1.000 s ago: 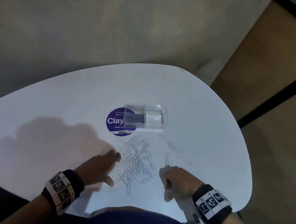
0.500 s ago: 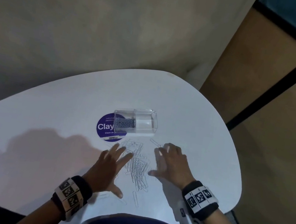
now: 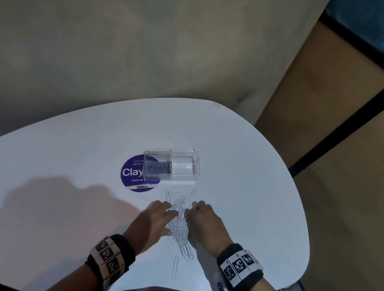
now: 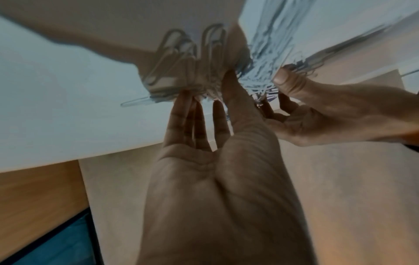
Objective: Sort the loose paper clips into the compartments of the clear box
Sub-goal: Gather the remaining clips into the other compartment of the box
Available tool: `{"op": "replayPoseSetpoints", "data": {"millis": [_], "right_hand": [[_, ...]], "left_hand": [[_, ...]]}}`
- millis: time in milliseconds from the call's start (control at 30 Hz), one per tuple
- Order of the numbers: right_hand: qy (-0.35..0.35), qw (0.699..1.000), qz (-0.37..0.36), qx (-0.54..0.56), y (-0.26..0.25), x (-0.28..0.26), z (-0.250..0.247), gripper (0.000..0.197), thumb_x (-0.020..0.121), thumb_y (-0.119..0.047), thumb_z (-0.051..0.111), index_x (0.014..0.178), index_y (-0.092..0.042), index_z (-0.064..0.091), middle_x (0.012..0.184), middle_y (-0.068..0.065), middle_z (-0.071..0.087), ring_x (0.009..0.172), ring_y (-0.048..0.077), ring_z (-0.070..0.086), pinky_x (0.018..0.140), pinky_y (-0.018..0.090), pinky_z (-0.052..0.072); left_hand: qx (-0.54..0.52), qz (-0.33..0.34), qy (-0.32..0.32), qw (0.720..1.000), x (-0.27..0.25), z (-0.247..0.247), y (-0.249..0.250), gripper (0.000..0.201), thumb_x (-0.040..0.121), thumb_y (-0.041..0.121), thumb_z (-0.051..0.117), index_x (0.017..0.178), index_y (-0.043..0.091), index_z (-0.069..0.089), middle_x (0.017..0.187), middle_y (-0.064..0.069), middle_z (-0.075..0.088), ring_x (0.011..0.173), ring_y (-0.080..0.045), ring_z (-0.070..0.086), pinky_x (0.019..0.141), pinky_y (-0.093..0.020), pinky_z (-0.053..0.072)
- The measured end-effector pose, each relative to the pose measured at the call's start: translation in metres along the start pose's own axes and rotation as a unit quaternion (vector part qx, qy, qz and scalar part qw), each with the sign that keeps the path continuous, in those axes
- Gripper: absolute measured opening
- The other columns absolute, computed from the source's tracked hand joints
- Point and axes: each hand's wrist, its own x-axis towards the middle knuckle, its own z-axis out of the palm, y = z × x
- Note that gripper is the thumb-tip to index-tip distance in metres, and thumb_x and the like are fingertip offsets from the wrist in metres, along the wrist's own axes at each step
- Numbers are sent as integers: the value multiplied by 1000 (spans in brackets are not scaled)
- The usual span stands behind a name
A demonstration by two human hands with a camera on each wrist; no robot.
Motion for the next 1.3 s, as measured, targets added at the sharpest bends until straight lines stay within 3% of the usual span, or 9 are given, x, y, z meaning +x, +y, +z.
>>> {"op": "replayPoseSetpoints", "data": {"millis": [200, 333, 467, 700, 833, 967, 1067, 1167, 1300], "right_hand": [[-23, 993, 19, 113, -3, -3, -12, 51, 70, -32, 72, 114, -24, 47, 115, -6, 46, 105, 18, 46, 75, 38, 49], [-42, 994, 20, 97, -10, 2, -14, 74, 65, -47, 81, 123, -26, 40, 124, 0, 40, 112, 22, 42, 79, 41, 51], [-39, 998, 6, 41, -13, 11, -6, 93, 65, -54, 83, 137, -22, 32, 131, 5, 34, 116, 26, 37, 72, 37, 47], [28, 997, -65, 34, -11, 19, 2, 17, 87, -14, 61, 104, -10, 59, 111, 7, 54, 93, 30, 59, 60, 34, 43], [30, 995, -51, 78, -8, 25, 3, 23, 77, -2, 49, 91, -10, 66, 86, 4, 60, 79, 28, 62, 63, 39, 53], [35, 989, -29, 139, -2, 26, -15, 8, 72, -4, 52, 68, -11, 52, 61, -2, 51, 62, 21, 50, 53, 28, 41], [41, 980, -9, 197, 7, 26, -26, 12, 75, -11, 61, 85, -10, 69, 66, 2, 66, 62, 18, 58, 60, 30, 49], [47, 975, -22, 217, 12, 23, -34, 12, 80, -19, 71, 91, -22, 74, 69, -7, 66, 59, 6, 53, 60, 22, 40], [53, 969, -17, 240, 15, 17, -44, 7, 79, -22, 74, 85, -24, 73, 69, -9, 63, 57, 5, 50, 62, 21, 40]], "left_hand": [[-28, -22, 17, 999, 9, -1, 3, 35, 65, 9, 84, 92, 16, 62, 83, 1, 59, 74, -19, 57, 63, -27, 48], [-51, -63, 23, 996, 15, -1, -7, 17, 79, 5, 70, 89, 17, 63, 75, -1, 62, 65, -20, 59, 59, -32, 51], [-86, -141, 30, 986, 17, -18, -6, 14, 80, 11, 63, 75, 24, 63, 72, 11, 64, 68, -9, 61, 64, -22, 45], [-160, -190, 99, 964, 8, -49, 0, 16, 77, 8, 75, 70, 18, 65, 65, 12, 65, 64, -3, 61, 60, -22, 48], [-190, -199, 122, 954, 13, -65, 7, 13, 77, 8, 77, 71, 15, 68, 64, 12, 66, 62, -3, 61, 58, -19, 48], [-228, -173, 129, 949, 29, -80, 11, 12, 79, 9, 77, 72, 12, 68, 62, 9, 66, 58, -3, 63, 57, -10, 45], [-211, -172, 126, 954, 54, -92, 14, 13, 80, 5, 74, 74, 15, 67, 56, 13, 59, 52, 3, 59, 52, -7, 41], [-216, -146, 160, 952, 84, -101, 14, 11, 75, -1, 76, 76, 7, 68, 61, 16, 56, 59, 7, 58, 56, -6, 40], [-175, -220, 94, 955, 132, -98, -2, 15, 77, 9, 74, 72, 20, 66, 70, 6, 66, 75, -12, 63, 70, -28, 49]]}}
